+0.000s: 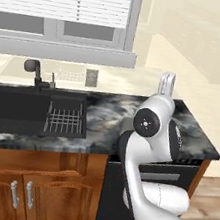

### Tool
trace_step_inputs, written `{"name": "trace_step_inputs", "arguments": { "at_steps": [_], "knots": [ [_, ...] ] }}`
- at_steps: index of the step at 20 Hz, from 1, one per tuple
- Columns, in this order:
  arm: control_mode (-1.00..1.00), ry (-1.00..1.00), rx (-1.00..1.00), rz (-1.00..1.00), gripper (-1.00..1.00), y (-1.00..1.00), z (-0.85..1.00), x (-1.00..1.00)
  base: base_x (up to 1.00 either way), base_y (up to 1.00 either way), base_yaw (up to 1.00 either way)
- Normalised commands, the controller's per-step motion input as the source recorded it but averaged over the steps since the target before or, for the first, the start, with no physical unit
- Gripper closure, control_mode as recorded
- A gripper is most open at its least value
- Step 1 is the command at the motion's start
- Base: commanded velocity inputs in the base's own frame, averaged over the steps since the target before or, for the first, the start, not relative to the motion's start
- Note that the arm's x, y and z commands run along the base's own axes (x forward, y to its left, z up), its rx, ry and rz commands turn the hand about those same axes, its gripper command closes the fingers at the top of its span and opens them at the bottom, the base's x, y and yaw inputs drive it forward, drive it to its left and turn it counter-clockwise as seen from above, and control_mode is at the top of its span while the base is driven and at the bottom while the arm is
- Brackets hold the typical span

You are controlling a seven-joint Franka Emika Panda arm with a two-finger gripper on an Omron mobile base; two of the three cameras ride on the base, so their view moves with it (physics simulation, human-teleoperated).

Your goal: Move the glass cup from next to the sink to the open cabinet. Then, move the bowl with the lemon to the fridge to clear the area for faucet cleaning.

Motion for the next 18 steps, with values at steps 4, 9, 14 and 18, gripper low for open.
{"name": "trace_step_inputs", "arguments": {
  "at_steps": [4, 9, 14, 18],
  "knots": [
    [1.0, 0.0, 0.0, 0.0, -1.0, 0.0, 0.0, 0.0, 0.12, -0.49, 0.0],
    [1.0, 0.0, 0.0, 0.0, -1.0, 0.0, 0.0, 0.0, 0.78, -0.37, 0.0],
    [1.0, 0.0, 0.0, 0.0, -1.0, 0.0, 0.0, 0.0, 0.63, -0.28, 0.0],
    [-1.0, 0.26, 0.07, 0.09, -1.0, -0.15, 0.0, 0.43, 0.15, -0.06, 0.0]
  ]
}}
